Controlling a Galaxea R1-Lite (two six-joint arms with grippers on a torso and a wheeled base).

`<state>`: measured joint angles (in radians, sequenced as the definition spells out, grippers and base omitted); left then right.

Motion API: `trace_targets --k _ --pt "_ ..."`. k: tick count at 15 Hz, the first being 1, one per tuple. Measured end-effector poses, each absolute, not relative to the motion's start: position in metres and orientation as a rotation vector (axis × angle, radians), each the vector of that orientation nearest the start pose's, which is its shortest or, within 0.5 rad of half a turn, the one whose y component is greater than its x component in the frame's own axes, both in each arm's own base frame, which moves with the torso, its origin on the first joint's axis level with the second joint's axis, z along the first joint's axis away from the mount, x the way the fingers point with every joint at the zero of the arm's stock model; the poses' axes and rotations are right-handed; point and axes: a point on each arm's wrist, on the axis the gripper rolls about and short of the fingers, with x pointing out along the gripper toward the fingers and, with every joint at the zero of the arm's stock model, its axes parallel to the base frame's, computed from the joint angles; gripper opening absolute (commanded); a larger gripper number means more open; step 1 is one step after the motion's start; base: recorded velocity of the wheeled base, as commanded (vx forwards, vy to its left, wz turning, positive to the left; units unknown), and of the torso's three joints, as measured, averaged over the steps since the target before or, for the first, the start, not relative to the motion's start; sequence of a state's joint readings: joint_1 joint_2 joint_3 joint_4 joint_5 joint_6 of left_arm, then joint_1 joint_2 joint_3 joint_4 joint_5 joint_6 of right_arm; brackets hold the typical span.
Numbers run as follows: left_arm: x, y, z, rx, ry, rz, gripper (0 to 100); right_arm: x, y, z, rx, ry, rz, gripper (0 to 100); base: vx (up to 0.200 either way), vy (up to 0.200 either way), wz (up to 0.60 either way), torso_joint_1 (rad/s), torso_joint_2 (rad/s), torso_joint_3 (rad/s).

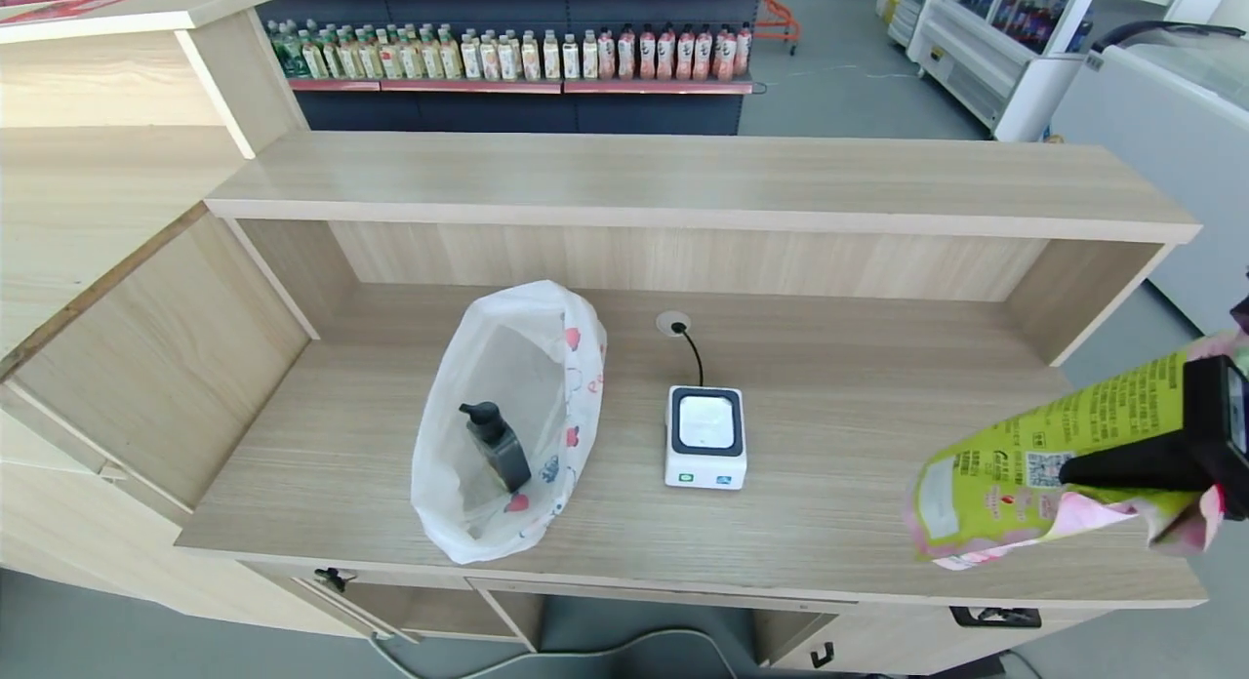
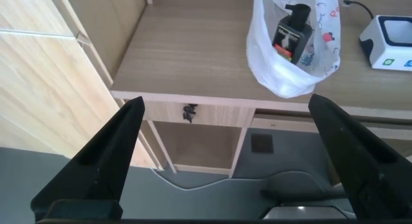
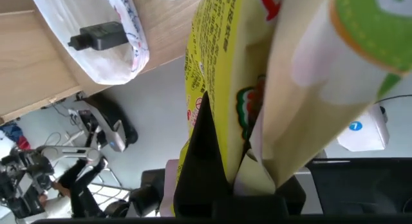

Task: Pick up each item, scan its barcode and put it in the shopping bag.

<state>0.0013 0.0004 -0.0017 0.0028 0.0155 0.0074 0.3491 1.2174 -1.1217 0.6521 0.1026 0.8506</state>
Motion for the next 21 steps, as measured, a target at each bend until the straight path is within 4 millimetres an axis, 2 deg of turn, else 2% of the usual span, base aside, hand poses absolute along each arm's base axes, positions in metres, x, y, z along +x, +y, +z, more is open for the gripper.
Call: trace_targets --k 4,8,12,18,21 --pt "-0.023 0.000 0.076 0.008 0.002 0.017 100 0.175 0.066 0.261 0.723 0.934 0.033 0 0.000 0.200 0.00 0.001 0.00 -0.002" --pt "-0.023 0.000 0.076 0.009 0.002 0.017 100 0.201 0.075 0.250 0.754 0.991 -0.036 0 0.000 0.000 0.00 0.000 0.00 0.000" --pt "-0.023 0.000 0.076 0.010 0.002 0.017 100 0.234 0.085 0.252 0.932 0.977 -0.168 0 0.000 0.000 0.00 0.000 0.00 0.000" --pt "-0.023 0.000 0.076 0.011 0.002 0.017 100 0.260 0.095 0.237 1.051 1.022 -0.270 0 0.000 0.000 0.00 0.000 0.00 0.000" --pt "-0.023 0.000 0.076 0.018 0.002 0.018 100 0.273 0.100 0.231 1.093 1.043 -0.258 0 0.000 0.000 0.00 0.000 0.00 0.000"
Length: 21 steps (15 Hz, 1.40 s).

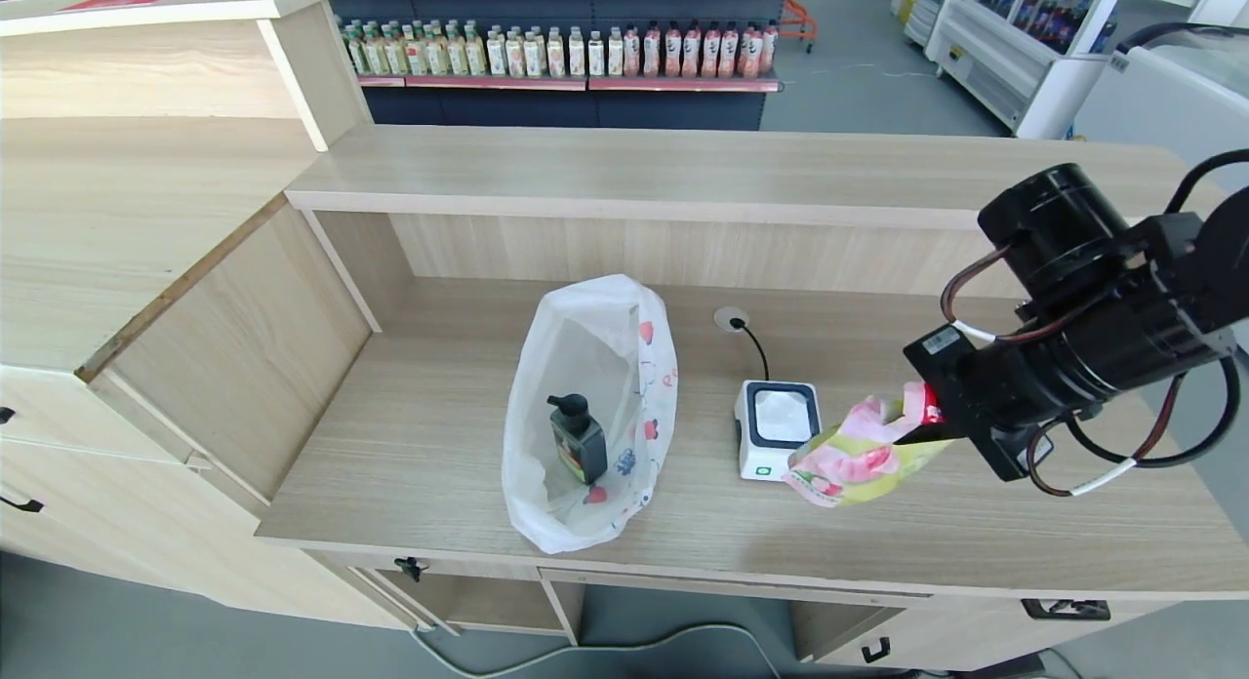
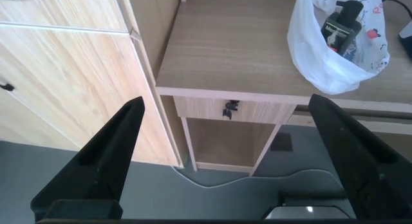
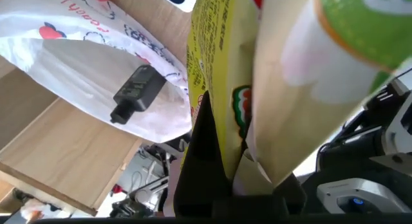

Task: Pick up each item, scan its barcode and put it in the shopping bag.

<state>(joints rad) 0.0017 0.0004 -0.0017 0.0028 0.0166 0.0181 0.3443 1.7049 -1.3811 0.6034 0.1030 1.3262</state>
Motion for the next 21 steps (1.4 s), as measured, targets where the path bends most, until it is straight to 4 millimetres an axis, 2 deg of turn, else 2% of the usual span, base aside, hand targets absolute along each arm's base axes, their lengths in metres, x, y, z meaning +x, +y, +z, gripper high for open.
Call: trace_targets --k 11,17,21 --pt "-0.023 0.000 0.076 0.020 0.002 0.018 100 0.329 0.123 0.221 1.177 1.043 -0.189 0 0.000 0.000 0.00 0.000 0.00 0.000" --pt "-0.023 0.000 0.076 0.023 0.002 0.017 100 0.342 0.144 0.207 1.201 1.087 -0.209 0 0.000 0.000 0.00 0.000 0.00 0.000" --pt "-0.023 0.000 0.076 0.030 0.002 0.018 100 0.348 0.149 0.202 1.211 1.086 -0.224 0 0.000 0.000 0.00 0.000 0.00 0.000"
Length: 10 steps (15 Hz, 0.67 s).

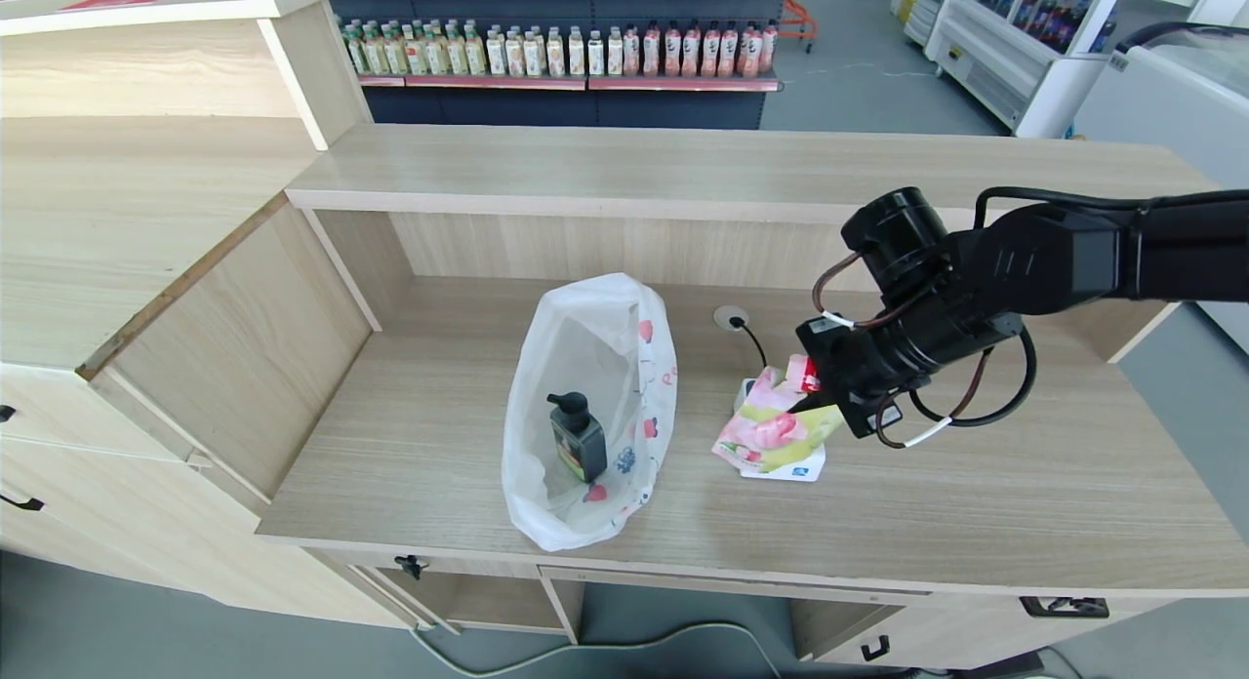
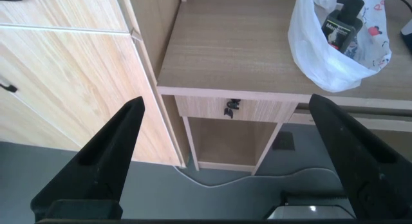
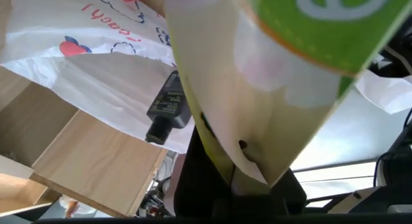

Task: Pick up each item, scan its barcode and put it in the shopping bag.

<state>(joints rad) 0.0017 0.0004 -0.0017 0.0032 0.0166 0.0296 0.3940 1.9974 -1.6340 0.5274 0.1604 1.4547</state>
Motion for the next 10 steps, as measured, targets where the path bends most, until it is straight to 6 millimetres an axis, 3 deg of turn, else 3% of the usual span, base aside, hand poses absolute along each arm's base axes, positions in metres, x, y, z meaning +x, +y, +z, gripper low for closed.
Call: trace_targets --k 10 --pt "-0.0229 0.0003 0.0756 0.034 0.002 0.018 100 0.3563 0.1503 0.2082 1.278 1.035 -0.220 0 0.000 0.000 0.00 0.000 0.00 0.000"
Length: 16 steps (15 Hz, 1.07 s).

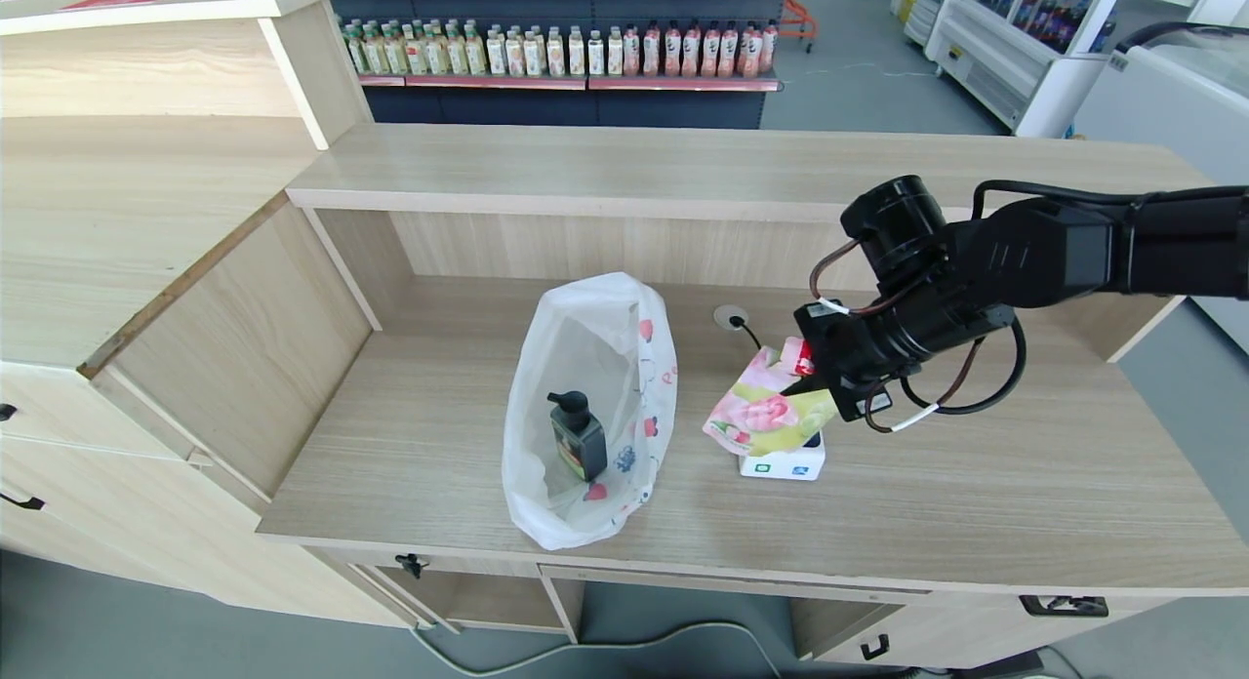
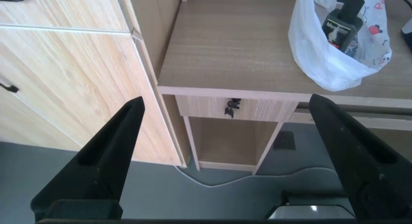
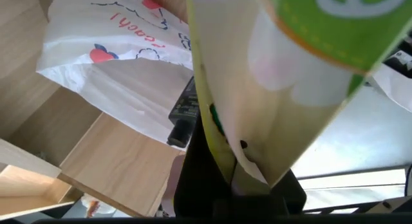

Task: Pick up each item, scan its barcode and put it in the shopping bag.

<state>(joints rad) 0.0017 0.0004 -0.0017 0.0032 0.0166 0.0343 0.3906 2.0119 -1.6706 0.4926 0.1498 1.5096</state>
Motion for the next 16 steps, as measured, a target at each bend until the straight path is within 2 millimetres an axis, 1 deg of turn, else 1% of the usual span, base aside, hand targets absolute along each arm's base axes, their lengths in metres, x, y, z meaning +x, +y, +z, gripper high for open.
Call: trace_targets --k 4,11,13,14,15,16 --pt "-0.023 0.000 0.076 0.034 0.002 0.017 100 0.358 0.150 0.209 1.279 1.002 -0.224 0 0.000 0.000 0.00 0.000 0.00 0.000" --pt "-0.023 0.000 0.076 0.033 0.002 0.018 100 0.358 0.149 0.210 1.281 0.997 -0.226 0 0.000 0.000 0.00 0.000 0.00 0.000" --pt "-0.023 0.000 0.076 0.030 0.002 0.017 100 0.350 0.149 0.221 1.268 0.984 -0.200 0 0.000 0.000 0.00 0.000 0.00 0.000" --pt "-0.023 0.000 0.076 0.028 0.002 0.017 100 0.339 0.146 0.232 1.218 0.963 -0.163 0 0.000 0.000 0.00 0.000 0.00 0.000" --pt "-0.023 0.000 0.076 0.027 0.002 0.017 100 0.326 0.142 0.245 1.125 0.926 -0.100 0 0.000 0.000 0.00 0.000 0.00 0.000" --pt "-0.023 0.000 0.076 0.027 0.002 0.017 100 0.310 0.135 0.260 0.977 0.876 -0.015 0 0.000 0.000 0.00 0.000 0.00 0.000"
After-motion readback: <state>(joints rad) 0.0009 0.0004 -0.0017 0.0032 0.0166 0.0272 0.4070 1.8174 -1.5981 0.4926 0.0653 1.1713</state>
